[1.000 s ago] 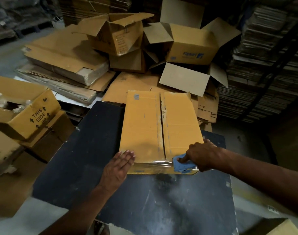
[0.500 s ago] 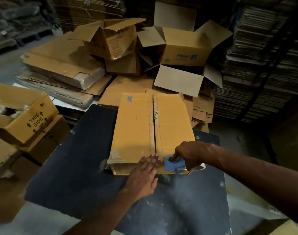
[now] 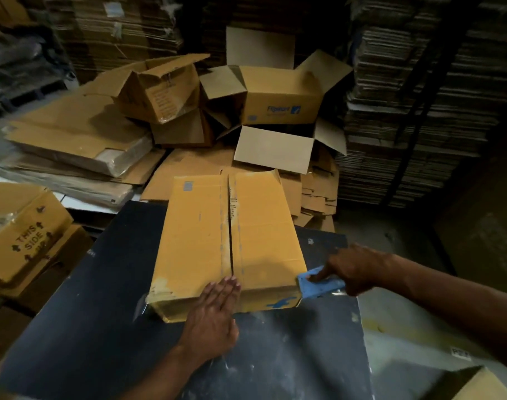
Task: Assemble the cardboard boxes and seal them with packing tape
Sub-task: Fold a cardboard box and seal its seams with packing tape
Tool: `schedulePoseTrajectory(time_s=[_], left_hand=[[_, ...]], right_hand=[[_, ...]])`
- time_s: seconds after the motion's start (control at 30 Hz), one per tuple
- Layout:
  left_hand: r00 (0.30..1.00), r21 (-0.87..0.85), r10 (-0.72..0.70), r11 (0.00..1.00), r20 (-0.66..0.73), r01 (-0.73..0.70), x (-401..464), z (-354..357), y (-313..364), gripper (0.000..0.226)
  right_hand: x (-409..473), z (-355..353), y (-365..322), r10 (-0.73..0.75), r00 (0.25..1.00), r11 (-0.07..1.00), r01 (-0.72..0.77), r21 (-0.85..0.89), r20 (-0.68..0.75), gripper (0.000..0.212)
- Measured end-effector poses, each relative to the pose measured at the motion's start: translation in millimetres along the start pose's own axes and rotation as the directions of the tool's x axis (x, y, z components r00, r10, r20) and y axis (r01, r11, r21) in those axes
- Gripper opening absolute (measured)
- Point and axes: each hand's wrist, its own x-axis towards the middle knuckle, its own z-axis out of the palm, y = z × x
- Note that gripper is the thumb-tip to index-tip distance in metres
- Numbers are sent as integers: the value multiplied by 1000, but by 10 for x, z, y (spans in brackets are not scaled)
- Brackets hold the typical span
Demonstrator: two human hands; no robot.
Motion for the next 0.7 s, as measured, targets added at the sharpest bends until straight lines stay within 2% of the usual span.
schedulePoseTrajectory(time_s=[0.13,0.2,0.27,0.37,0.47,0.57,0.7], left_hand=[[997,79,-82,993,-12,82,149,-162,218,83],[999,94,-3,996,-51,8,316,-201,387,83],[994,79,105,992,-18,-103,470,-184,523,84],[990,46,109,993,86,-113,545,-86,498,93],[986,64,151,986,66,-156,470,24,422,103],[990,48,131,990,52,-133,466,40,452,110],[987,6,97,995,126,-99,435,20,463,114]], right_hand=[[-32,119,32,-23,995,1000,22,-14,-101,79],[-33,172,49,-23,993,1000,21,-22,-115,79],[-44,194,88,-20,991,999,17,-27,-131,80],[-97,208,155,-13,986,1000,12,-5,-168,83],[-175,231,239,14,980,1000,-10,21,-200,83],[-105,209,228,49,981,998,-54,-21,-185,84],[53,319,206,96,987,994,-88,69,-127,80]])
